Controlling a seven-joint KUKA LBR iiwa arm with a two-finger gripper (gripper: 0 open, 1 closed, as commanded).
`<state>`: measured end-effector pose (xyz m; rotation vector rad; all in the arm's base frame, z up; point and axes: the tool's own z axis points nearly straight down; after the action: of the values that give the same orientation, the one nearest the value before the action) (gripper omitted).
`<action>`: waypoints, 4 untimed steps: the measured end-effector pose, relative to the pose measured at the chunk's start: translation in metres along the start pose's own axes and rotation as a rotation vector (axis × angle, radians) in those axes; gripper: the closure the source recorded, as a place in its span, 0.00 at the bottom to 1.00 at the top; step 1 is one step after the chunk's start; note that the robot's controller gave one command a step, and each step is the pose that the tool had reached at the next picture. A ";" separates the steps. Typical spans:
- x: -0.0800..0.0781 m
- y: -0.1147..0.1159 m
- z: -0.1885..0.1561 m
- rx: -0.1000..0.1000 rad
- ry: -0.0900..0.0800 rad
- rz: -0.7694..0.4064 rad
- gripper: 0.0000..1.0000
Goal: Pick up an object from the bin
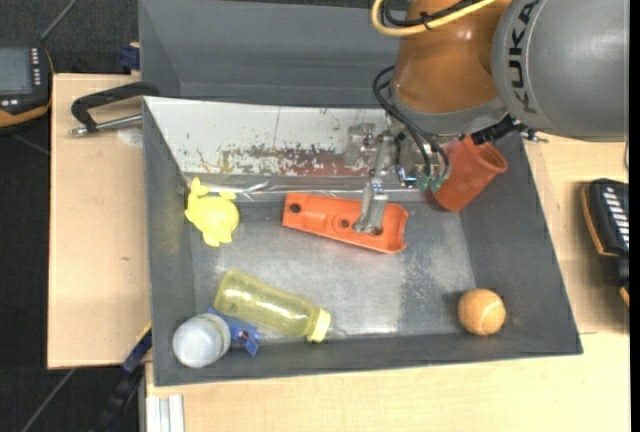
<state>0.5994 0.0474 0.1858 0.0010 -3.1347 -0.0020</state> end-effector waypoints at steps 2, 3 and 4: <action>0.020 0.063 -0.017 -0.002 -0.003 -0.312 1.00; 0.020 0.063 -0.017 -0.002 -0.003 -0.311 0.00; 0.020 0.063 -0.017 -0.002 -0.002 -0.311 0.00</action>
Offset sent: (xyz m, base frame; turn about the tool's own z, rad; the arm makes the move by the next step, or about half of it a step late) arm -0.0211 0.0619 0.0155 -0.3125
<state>0.5793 0.1102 0.2028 0.4876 -3.0993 -0.0065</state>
